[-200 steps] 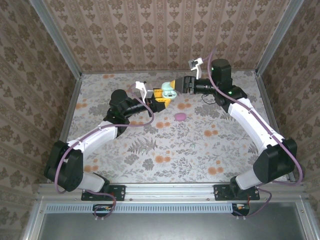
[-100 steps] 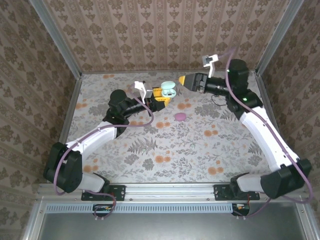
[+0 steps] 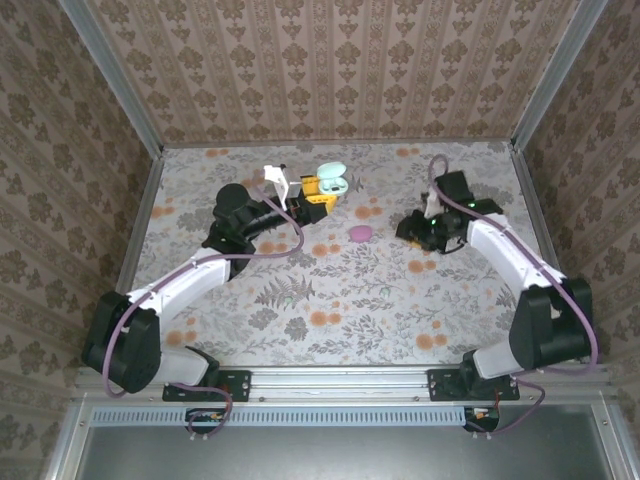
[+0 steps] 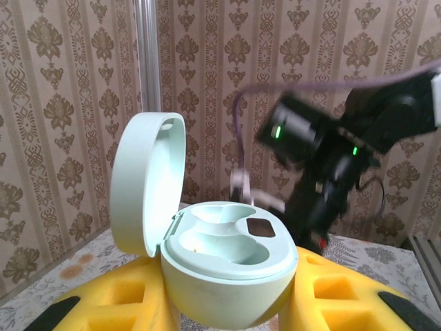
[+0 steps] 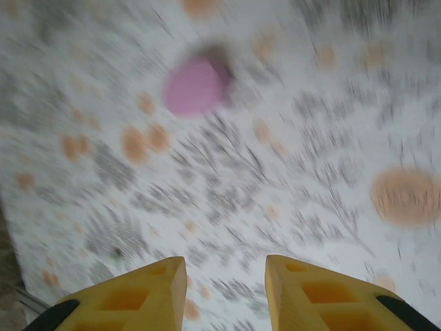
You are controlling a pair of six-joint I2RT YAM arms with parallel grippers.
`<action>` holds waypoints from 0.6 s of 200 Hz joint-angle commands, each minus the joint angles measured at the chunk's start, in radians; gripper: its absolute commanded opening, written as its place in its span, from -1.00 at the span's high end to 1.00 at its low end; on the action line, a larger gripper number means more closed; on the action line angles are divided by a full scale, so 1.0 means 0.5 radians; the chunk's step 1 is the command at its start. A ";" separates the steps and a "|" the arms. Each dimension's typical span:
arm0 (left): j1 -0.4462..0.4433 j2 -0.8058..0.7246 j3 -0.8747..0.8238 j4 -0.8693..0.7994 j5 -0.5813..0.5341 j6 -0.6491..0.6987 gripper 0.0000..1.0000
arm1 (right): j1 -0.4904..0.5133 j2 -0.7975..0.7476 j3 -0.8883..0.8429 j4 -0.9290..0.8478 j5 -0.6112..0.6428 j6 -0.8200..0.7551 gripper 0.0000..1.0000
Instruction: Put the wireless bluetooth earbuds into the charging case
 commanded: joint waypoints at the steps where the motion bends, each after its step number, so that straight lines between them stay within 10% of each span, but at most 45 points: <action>1: 0.012 -0.056 -0.010 0.045 -0.023 0.045 0.36 | 0.091 0.075 -0.078 -0.169 0.025 -0.059 0.27; 120: 0.019 -0.039 0.026 0.005 -0.010 0.054 0.36 | 0.375 0.356 -0.369 0.106 -0.075 0.189 0.01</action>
